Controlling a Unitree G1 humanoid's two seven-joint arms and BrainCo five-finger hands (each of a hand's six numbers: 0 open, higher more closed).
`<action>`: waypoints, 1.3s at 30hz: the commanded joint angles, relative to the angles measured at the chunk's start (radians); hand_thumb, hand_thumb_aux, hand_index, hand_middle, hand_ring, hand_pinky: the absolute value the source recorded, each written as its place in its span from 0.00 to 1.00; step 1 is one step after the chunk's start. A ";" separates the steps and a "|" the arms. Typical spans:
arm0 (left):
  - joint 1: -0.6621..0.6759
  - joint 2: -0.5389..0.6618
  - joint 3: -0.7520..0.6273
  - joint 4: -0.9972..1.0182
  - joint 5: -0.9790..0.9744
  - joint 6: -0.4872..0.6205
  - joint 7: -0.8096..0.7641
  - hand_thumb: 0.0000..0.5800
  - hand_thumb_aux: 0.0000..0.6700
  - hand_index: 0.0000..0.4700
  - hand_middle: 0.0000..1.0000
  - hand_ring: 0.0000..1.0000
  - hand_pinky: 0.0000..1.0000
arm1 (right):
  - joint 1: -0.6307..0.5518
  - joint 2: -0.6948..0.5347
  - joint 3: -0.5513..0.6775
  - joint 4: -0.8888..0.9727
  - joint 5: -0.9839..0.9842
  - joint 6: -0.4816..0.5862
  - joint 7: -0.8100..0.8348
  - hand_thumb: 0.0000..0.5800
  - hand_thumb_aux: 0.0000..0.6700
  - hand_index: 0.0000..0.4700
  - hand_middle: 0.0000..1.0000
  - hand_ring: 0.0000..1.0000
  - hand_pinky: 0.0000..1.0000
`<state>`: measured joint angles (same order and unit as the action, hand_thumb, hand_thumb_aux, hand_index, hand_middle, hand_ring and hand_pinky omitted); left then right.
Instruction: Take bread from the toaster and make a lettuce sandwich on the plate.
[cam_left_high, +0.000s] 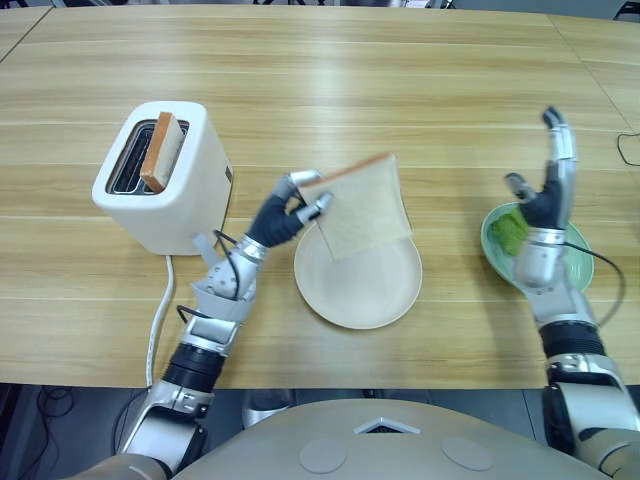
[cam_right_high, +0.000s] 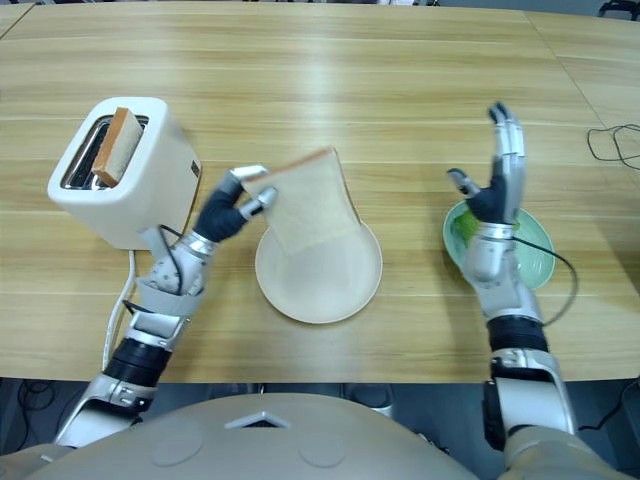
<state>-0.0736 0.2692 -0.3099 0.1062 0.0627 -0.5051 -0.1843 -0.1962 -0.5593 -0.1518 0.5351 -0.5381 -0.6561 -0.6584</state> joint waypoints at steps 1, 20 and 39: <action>-0.024 0.014 -0.012 0.136 0.075 -0.031 -0.029 1.00 1.00 0.98 1.00 1.00 1.00 | 0.041 -0.069 -0.047 0.006 0.003 0.049 -0.001 0.00 0.00 0.00 0.00 0.00 0.00; -0.109 0.114 -0.054 0.374 0.415 -0.081 0.085 0.00 0.00 0.00 0.49 0.49 0.49 | 0.015 -0.225 0.209 0.513 -0.162 0.356 0.014 0.00 0.00 0.00 0.00 0.00 0.00; -0.050 0.148 0.003 0.083 0.484 0.004 0.134 0.00 0.00 0.00 0.03 0.03 0.03 | -0.033 -0.216 0.472 0.491 -0.246 0.403 0.044 0.00 0.00 0.00 0.00 0.00 0.00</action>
<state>-0.1380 0.4149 -0.3102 0.2104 0.5435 -0.5203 -0.0373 -0.2218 -0.7824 0.2831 1.0553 -0.7604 -0.2466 -0.6196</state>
